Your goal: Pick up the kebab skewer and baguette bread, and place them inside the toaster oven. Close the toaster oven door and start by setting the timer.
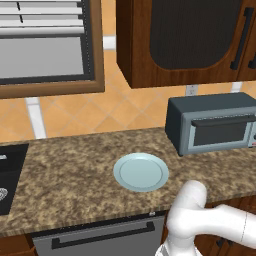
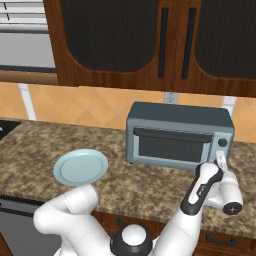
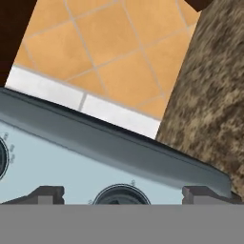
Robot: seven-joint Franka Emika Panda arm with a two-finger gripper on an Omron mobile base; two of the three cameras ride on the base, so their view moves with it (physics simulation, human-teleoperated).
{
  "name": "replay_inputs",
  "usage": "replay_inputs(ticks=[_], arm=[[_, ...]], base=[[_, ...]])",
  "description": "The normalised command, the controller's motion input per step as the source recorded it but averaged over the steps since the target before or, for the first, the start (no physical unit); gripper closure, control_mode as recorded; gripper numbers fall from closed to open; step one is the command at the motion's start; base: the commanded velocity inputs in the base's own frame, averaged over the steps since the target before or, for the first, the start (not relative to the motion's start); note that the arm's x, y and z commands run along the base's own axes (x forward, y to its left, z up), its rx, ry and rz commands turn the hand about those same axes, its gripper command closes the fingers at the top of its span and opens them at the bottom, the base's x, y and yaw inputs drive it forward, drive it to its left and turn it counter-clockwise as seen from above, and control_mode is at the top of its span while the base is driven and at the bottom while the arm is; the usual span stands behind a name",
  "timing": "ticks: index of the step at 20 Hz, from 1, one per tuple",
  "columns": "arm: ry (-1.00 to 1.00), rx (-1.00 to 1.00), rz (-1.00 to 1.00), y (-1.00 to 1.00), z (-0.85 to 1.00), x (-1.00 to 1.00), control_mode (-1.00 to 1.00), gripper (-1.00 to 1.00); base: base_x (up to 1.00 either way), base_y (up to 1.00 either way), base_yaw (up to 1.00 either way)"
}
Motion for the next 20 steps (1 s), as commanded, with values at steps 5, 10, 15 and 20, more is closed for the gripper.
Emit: replay_inputs(ticks=[5,10,15,20], arm=[[-0.01,-0.05,-0.04,0.00,0.06,-0.02,-1.00,-1.00],[0.00,-0.01,-0.06,0.08,0.11,-0.14,-1.00,-1.00],[0.00,0.00,-0.01,0.22,0.20,-0.03,-1.00,-1.00],[0.00,0.00,0.00,0.10,0.17,-0.01,-1.00,-1.00]], base=[[0.00,0.00,0.00],[0.00,0.00,0.00],[0.00,0.00,0.00],[0.00,0.00,0.00]])
